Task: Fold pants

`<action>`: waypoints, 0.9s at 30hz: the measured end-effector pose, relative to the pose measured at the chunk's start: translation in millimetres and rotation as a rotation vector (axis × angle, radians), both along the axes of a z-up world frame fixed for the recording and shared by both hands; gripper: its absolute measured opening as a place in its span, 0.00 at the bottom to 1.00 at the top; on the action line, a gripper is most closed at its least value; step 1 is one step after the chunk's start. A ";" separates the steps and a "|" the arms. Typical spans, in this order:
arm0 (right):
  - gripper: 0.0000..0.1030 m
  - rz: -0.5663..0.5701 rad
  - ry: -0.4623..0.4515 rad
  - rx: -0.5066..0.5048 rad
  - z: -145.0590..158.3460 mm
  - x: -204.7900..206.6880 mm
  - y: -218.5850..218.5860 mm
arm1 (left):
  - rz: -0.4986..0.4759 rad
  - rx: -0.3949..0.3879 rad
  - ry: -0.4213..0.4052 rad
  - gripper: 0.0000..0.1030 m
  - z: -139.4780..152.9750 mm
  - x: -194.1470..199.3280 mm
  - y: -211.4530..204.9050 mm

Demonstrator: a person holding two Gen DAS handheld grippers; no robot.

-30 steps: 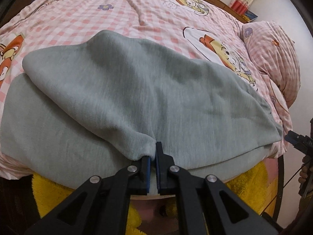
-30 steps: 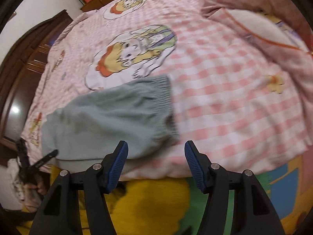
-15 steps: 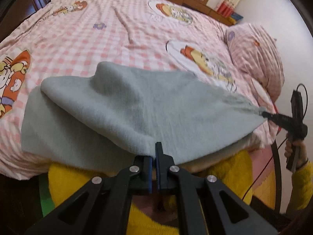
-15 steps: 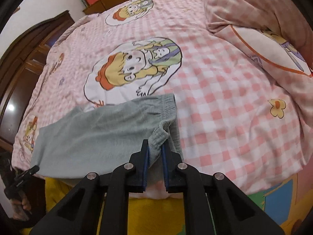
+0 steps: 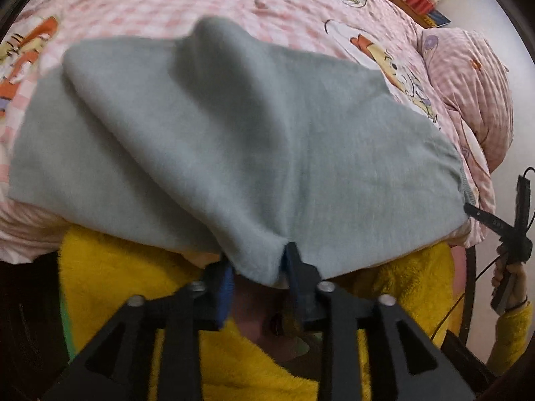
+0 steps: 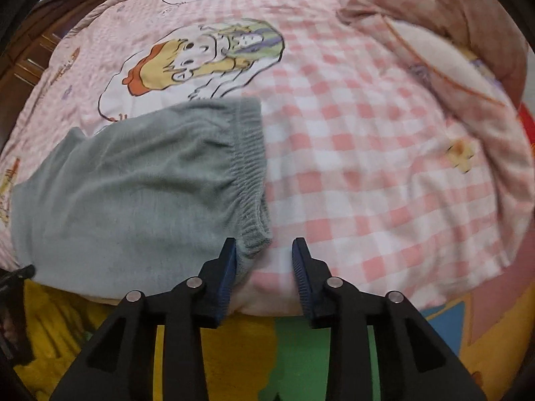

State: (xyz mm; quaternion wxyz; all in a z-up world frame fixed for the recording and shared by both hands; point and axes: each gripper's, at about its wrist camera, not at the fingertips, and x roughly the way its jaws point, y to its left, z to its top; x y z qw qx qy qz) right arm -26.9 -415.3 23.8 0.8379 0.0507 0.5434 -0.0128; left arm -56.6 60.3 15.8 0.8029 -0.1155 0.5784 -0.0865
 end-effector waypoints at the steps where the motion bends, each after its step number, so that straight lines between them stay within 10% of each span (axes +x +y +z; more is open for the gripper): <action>1: 0.32 0.001 -0.013 -0.017 5.6 -1.4 2.2 | -0.001 0.012 -0.011 0.39 4.2 -2.9 2.9; 7: 0.32 0.037 -0.147 -0.170 47.2 -10.2 40.2 | 0.043 0.124 -0.108 0.51 39.4 -16.0 36.0; 25: 0.33 0.161 -0.035 0.167 -23.2 11.3 175.6 | 0.297 0.095 -0.217 0.52 20.4 56.1 109.9; 26: 0.33 0.156 -0.033 0.165 -25.2 11.0 176.9 | 0.298 0.099 -0.213 0.51 17.2 58.4 108.4; 27: 0.33 0.157 -0.035 0.160 -26.4 11.3 178.3 | 0.298 0.094 -0.211 0.27 15.4 59.2 106.9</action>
